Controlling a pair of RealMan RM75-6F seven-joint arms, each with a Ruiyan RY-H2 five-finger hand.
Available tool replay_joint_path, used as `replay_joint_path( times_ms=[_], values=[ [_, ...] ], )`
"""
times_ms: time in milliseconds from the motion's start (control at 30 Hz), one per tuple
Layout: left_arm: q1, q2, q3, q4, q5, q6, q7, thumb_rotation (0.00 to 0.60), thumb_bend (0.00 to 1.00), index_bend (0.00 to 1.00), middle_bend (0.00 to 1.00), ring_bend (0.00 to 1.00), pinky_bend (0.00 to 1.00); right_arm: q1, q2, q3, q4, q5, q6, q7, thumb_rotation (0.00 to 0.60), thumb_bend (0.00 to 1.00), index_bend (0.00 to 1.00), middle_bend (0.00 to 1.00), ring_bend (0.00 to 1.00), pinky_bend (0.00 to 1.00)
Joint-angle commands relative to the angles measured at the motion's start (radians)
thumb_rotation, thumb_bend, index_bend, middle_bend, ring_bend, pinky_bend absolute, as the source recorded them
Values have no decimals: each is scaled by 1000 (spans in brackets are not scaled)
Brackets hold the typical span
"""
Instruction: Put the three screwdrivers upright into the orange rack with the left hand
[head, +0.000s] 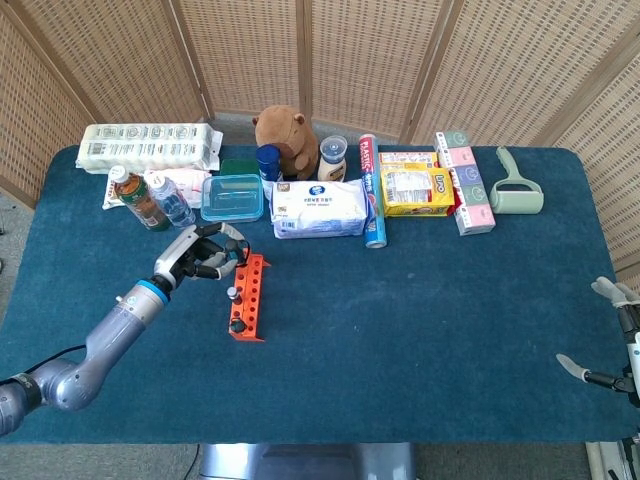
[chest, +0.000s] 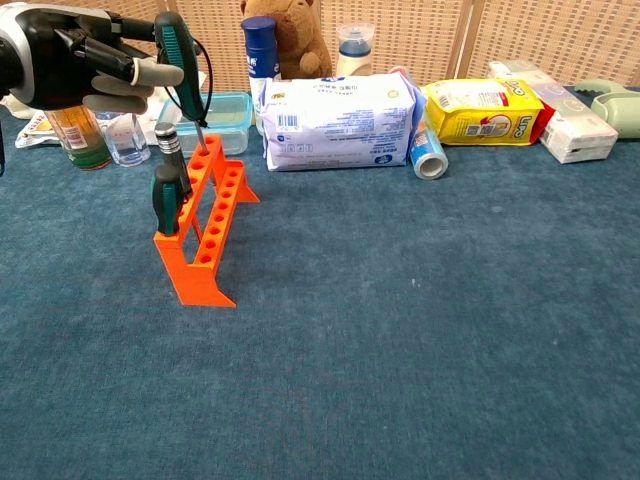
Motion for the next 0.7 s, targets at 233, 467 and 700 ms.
replay_joint_path(
  times_ms=[233,467,700],
  values=[
    [21,-18,9,39,37,-2,-69,600,472,577,943,976,950,-1,1,0,1,0,2,4,600,44,66,169,87,23],
    [28,-34,16,80,80,-17,-135,600,473,577,943,977,950,-1,0,0,0,0,1,-1,600,44,66,169,87,23],
    [30,-37,23,95,110,-21,-169,600,473,577,943,976,950,-1,0,-1,0,0,0,-2,600,44,66,169,87,23]
  ],
)
